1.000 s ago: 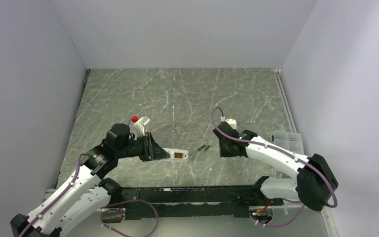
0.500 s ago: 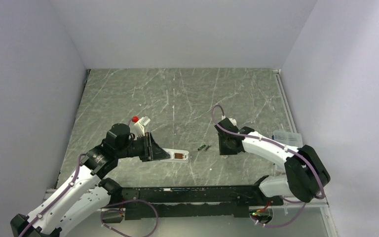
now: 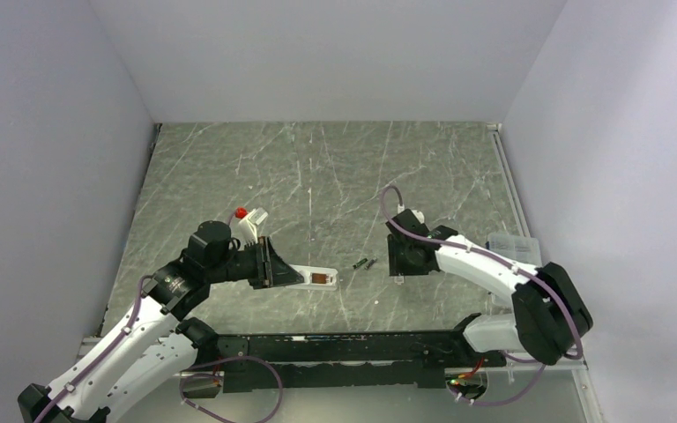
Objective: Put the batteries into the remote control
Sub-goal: Place the battery cover at the center of the board, then place the remote control at the center of the board.
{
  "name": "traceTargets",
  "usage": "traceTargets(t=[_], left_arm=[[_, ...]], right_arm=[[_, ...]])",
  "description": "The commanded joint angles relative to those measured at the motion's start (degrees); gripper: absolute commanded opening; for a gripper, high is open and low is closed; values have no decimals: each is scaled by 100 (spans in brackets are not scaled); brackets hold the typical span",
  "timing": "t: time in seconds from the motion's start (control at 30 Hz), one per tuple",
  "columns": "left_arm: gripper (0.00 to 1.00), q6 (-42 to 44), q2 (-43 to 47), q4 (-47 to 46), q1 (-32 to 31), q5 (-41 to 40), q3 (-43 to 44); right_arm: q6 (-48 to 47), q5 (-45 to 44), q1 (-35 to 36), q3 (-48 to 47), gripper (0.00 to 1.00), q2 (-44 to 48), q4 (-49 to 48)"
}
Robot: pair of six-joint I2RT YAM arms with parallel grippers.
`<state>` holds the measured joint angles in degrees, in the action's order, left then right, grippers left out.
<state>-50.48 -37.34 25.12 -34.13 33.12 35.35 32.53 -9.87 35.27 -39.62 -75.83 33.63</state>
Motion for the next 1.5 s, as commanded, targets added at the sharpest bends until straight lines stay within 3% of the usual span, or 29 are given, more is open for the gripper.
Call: traceTargets(t=[0.0,0.43,0.8,1.13,1.47], left_arm=[[0,-36,15,-202,-23,128,25],[0,-176,-197,-618,-23,441,-115],[0,-156,-938,-1211,-23,1278,-82],[0,199,-1467,-1578,-24,2472,193],[0,107,-1565,-1927,-22,2903,192]], right_arm=[[12,109,-29,-288,51,541,118],[-245,1501,-29,-388,57,1979,-239],[-732,4054,-20,7,64,2878,-1342],[-876,5884,121,87,69,2435,-2223],[-1081,5882,1256,-218,66,1643,-2614]])
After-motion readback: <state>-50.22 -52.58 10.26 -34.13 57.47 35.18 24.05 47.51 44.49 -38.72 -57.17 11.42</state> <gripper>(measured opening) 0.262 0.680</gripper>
